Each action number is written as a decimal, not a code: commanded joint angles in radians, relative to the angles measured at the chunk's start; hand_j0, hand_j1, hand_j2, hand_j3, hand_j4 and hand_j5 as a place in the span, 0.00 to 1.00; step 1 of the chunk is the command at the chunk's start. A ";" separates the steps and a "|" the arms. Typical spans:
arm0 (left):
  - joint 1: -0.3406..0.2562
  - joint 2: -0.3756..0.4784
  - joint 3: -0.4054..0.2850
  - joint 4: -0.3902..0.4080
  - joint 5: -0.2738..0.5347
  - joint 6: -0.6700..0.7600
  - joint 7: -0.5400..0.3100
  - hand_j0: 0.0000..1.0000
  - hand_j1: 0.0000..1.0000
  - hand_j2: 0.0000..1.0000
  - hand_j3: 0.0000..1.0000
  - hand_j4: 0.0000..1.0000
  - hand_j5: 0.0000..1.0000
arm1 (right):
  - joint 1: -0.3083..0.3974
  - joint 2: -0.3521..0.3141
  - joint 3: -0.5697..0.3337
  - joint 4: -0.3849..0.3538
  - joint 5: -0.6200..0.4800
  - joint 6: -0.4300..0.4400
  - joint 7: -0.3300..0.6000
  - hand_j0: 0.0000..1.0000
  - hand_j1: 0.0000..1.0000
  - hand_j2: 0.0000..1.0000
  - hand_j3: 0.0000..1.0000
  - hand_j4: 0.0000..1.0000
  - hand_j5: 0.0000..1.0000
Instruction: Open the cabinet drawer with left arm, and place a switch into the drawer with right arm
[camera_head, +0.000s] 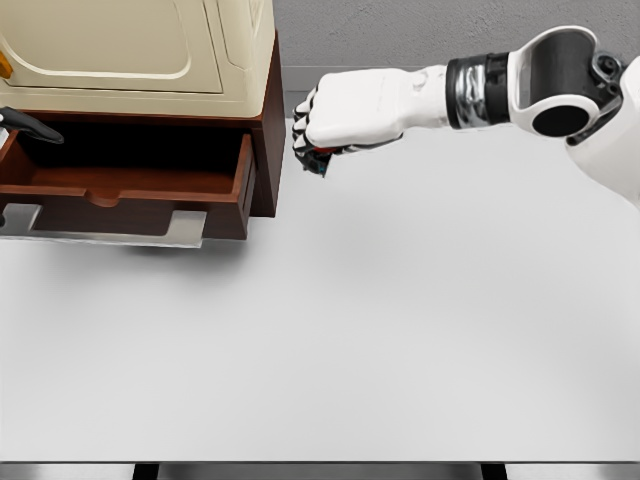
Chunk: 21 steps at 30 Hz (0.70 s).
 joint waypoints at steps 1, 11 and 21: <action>0.000 0.000 0.001 0.000 0.008 0.005 0.000 0.84 0.84 0.84 0.84 0.84 0.84 | -0.002 0.018 0.004 -0.003 -0.010 0.003 -0.001 0.38 0.38 0.38 0.38 0.38 0.38; 0.002 -0.004 -0.002 0.000 0.006 0.002 0.000 0.84 0.84 0.84 0.84 0.84 0.84 | -0.086 0.120 0.051 -0.003 -0.010 0.003 -0.001 0.39 0.39 0.39 0.39 0.39 0.39; 0.005 -0.004 -0.004 0.000 0.006 -0.001 0.000 0.84 0.84 0.84 0.84 0.84 0.84 | -0.146 0.230 0.073 0.039 -0.010 0.003 -0.001 0.39 0.39 0.39 0.39 0.39 0.39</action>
